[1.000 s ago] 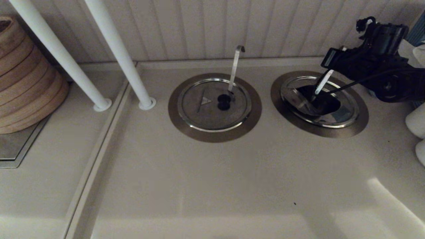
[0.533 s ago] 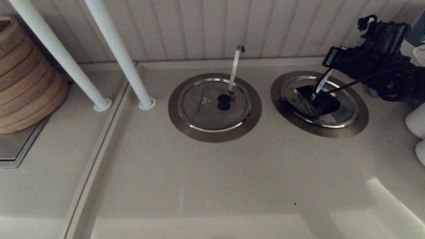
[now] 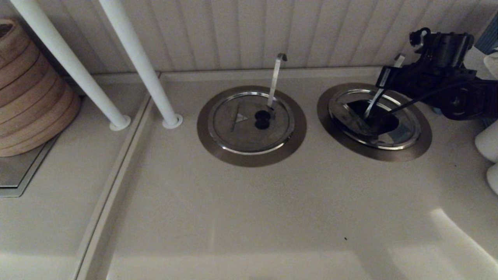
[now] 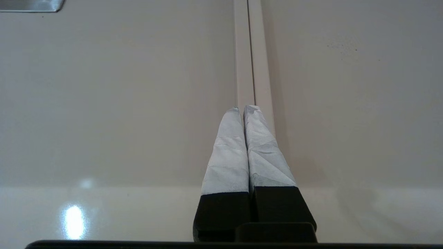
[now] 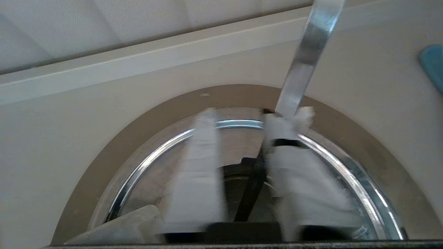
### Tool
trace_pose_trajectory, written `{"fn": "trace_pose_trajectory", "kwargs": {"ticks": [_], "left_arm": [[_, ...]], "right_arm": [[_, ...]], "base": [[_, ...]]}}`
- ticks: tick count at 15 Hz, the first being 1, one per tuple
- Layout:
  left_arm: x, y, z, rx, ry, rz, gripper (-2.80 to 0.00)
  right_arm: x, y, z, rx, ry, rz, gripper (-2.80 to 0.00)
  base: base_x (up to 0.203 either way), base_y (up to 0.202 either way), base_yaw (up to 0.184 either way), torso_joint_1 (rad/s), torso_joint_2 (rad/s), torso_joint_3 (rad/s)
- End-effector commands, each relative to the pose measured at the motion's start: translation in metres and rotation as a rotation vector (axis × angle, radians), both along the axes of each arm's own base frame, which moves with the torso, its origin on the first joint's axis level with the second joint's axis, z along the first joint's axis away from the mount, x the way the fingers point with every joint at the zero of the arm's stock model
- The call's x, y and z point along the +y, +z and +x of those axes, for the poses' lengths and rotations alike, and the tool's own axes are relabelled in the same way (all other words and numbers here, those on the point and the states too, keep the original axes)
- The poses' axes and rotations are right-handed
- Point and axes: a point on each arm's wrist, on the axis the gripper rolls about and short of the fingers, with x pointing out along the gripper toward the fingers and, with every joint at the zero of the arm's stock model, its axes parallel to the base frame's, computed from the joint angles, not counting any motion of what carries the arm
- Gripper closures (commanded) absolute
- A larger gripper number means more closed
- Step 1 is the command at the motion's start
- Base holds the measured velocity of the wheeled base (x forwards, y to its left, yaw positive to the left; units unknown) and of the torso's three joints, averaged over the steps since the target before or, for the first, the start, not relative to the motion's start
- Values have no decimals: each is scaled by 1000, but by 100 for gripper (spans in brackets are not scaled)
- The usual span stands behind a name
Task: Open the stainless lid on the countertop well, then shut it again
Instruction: Stir with a spoon
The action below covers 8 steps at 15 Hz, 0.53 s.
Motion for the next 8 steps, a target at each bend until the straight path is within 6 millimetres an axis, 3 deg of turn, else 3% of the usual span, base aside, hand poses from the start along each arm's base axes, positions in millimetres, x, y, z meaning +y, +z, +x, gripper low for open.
{"fn": "trace_pose_trajectory", "kwargs": {"ticks": [1,8], "left_arm": [[0,0,0,1,1,-1,0],[0,0,0,1,1,-1,0]], "right_arm": [[-2,0,2,-4,-6,0,-280],[-7,-9,5,79,-58,-70,-280]], "base": [[0,0,0,0,0,0],[0,0,0,0,0,0]]}}
